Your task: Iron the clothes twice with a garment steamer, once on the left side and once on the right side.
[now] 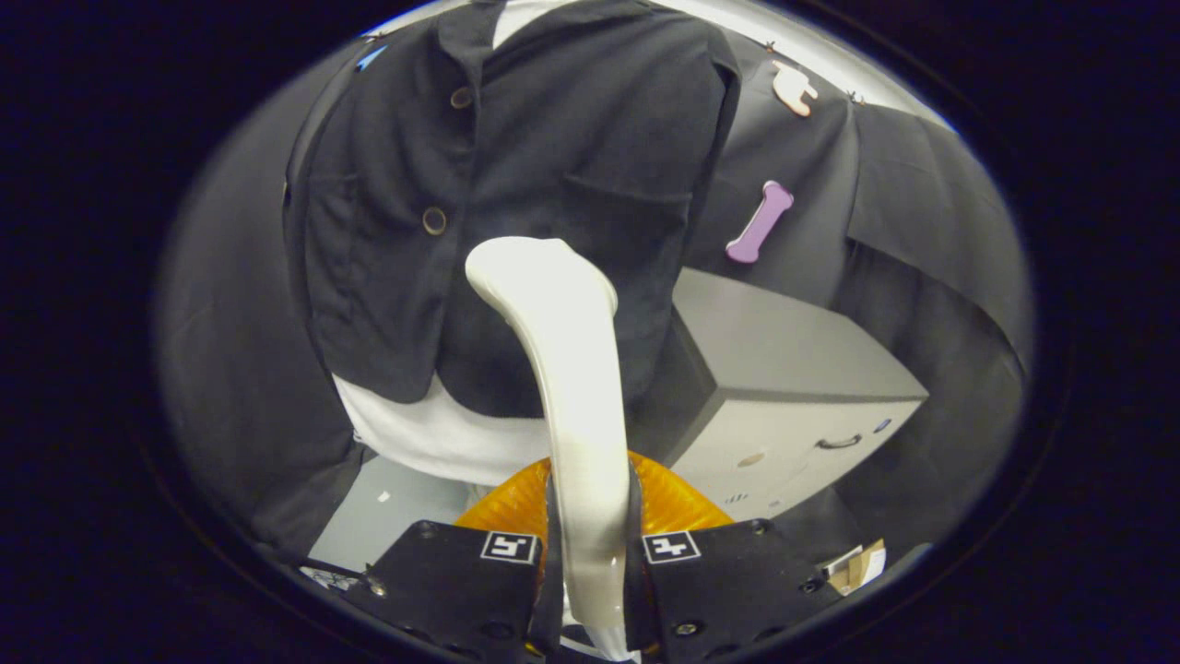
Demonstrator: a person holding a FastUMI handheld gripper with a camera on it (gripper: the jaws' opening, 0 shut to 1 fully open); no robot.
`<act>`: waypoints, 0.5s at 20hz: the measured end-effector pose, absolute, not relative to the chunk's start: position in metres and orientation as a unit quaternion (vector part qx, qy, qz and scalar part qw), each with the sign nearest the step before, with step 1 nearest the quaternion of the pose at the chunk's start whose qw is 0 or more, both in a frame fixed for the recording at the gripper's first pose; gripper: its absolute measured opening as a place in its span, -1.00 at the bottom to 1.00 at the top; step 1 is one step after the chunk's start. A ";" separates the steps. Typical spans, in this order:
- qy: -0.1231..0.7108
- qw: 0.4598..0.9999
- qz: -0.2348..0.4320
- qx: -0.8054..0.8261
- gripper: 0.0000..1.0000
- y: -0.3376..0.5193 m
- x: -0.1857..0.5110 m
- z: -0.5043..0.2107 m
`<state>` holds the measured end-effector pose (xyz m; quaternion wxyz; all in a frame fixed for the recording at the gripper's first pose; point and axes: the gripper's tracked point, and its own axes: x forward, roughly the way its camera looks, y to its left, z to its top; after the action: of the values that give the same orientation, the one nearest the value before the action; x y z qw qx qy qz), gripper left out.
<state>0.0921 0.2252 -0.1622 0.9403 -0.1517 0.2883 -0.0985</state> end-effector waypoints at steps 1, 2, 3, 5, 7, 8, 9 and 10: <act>0.290 0.939 -0.098 -0.155 -0.43 0.223 0.093 -0.165; 0.292 0.938 -0.096 -0.158 -0.43 0.223 0.092 -0.169; 0.298 0.937 -0.094 -0.159 -0.43 0.223 0.091 -0.174; 0.314 0.931 -0.094 -0.160 -0.43 0.223 0.082 -0.187; 0.318 0.929 -0.096 -0.164 -0.43 0.221 0.081 -0.194; 0.319 0.929 -0.094 -0.162 -0.43 0.221 0.081 -0.197; 0.320 0.929 -0.095 -0.161 -0.43 0.221 0.081 -0.197; 0.318 0.930 -0.095 -0.160 -0.43 0.222 0.082 -0.195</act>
<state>0.0818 0.2221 -0.1953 0.9295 -0.1600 0.3183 -0.0951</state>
